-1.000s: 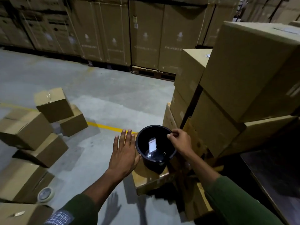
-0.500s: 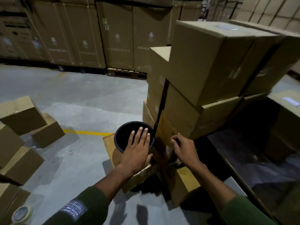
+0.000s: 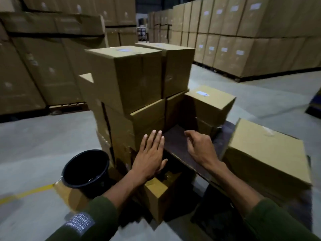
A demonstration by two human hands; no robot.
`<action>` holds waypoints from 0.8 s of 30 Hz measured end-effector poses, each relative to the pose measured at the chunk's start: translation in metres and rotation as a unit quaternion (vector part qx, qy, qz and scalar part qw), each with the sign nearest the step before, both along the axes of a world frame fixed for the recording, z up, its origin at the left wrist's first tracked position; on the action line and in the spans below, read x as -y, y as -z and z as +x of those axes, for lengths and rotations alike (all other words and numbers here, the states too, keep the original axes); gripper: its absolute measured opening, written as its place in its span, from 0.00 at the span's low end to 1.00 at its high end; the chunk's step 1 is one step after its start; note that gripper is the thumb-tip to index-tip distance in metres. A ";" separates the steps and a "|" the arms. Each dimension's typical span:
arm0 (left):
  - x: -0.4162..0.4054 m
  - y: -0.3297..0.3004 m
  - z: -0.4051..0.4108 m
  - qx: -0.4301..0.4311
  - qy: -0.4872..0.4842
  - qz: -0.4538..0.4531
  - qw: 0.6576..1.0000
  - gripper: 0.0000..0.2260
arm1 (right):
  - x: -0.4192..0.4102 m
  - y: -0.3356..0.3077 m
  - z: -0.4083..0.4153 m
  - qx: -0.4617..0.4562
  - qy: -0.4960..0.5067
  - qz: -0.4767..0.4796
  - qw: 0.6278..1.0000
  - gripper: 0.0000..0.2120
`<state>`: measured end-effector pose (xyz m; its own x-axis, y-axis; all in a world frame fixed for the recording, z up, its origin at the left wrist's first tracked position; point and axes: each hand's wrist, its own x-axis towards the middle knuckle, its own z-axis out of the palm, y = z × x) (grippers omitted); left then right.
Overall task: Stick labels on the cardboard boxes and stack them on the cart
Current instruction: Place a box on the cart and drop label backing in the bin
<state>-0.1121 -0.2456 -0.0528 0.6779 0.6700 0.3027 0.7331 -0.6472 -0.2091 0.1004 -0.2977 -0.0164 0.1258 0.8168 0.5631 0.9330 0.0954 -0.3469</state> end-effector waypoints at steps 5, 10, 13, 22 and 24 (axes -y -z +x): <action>0.022 -0.013 0.074 0.003 0.041 0.020 0.999 0.38 | 0.048 -0.013 0.064 0.019 0.067 0.018 0.997 0.12; 0.037 -0.019 0.140 0.006 0.103 0.006 0.995 0.38 | 0.094 -0.007 0.121 0.023 0.129 -0.007 0.991 0.12; 0.040 -0.012 0.183 -0.023 0.149 -0.020 0.988 0.38 | 0.120 0.006 0.156 0.017 0.178 -0.053 0.982 0.16; 0.006 0.021 0.303 -0.013 0.302 -0.034 0.953 0.34 | 0.161 0.049 0.238 0.067 0.334 -0.289 0.895 0.37; -0.007 0.020 0.331 -0.015 0.331 -0.032 0.943 0.32 | 0.154 0.046 0.257 0.034 0.354 -0.295 0.887 0.38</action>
